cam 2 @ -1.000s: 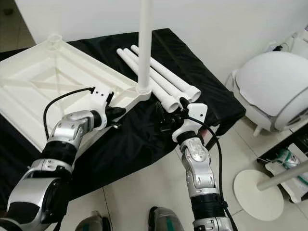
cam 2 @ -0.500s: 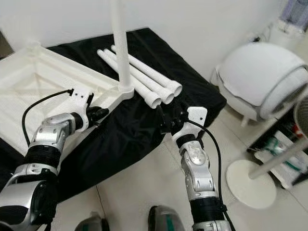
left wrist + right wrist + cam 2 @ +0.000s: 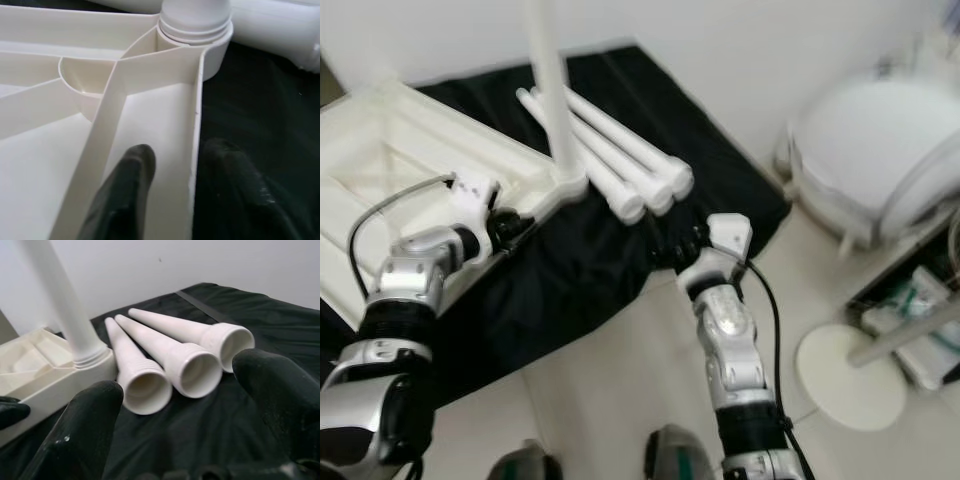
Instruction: Building children table
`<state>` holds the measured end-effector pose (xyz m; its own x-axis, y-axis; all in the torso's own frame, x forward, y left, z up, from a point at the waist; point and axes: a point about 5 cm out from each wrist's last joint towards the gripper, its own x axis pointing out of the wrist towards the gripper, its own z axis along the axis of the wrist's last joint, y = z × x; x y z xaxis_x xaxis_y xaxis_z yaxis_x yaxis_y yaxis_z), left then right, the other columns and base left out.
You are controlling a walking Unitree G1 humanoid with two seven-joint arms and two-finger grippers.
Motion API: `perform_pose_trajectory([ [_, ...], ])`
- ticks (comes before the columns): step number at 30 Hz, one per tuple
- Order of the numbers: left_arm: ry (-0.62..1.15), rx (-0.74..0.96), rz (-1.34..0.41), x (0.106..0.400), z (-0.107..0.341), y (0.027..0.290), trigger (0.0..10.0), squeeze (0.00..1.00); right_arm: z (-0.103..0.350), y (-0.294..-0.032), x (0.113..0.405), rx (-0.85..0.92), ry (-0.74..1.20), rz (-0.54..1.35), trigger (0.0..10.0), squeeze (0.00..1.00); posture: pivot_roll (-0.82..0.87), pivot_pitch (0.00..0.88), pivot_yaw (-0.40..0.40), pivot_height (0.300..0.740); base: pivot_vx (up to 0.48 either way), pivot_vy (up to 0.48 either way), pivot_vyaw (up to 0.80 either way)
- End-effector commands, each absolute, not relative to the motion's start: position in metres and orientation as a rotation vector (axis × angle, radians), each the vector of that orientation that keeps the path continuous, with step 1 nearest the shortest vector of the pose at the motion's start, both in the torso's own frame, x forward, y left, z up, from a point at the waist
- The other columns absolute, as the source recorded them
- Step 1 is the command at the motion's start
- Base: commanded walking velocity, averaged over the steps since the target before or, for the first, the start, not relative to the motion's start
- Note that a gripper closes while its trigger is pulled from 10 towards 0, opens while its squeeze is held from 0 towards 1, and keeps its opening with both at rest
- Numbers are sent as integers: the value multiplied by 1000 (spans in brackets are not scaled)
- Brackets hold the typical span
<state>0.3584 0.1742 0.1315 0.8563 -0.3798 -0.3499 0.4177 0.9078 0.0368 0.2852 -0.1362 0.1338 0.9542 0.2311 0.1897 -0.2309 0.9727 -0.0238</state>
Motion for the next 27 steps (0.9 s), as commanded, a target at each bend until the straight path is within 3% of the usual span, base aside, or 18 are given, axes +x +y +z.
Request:
perform_pose_trajectory([
  [1, 345, 158, 14, 359, 127, 203, 10000, 1000, 130, -136, 284, 2, -176, 235, 10000, 0, -82, 21, 15, 740, 0, 0, 0],
  [12, 305, 164, -2, 359, 142, 213, 10000, 1000, 129, -135, 283, 1, -174, 245, 10000, 0, -75, 23, 8, 740, 0, 0, 0],
  [13, 275, 151, -53, 359, 150, 213, 10000, 725, 129, -135, 283, -1, -173, 249, 10000, 0, -72, 24, 5, 740, 0, 0, 0],
  [17, 243, 128, -107, 358, 158, 213, 10000, 725, 129, -135, 283, -4, -171, 251, 10000, 0, -72, 24, 5, 740, 0, 0, 0],
  [18, 243, 128, -107, 358, 158, 213, 10000, 0, 129, -135, 283, -4, -171, 251, 10000, 0, -72, 24, 5, 740, 0, 0, 0],
  [21, 180, 105, -256, 354, 177, 216, 10000, 0, 127, -134, 284, -9, -167, 265, 10000, 0, -63, 26, -1, 740, 0, 0, 0],
  [27, 123, 80, -340, 352, 196, 224, 10000, 0, 128, -134, 287, -12, -167, 272, 10000, 0, -57, 24, -4, 740, 0, 0, 0],
])
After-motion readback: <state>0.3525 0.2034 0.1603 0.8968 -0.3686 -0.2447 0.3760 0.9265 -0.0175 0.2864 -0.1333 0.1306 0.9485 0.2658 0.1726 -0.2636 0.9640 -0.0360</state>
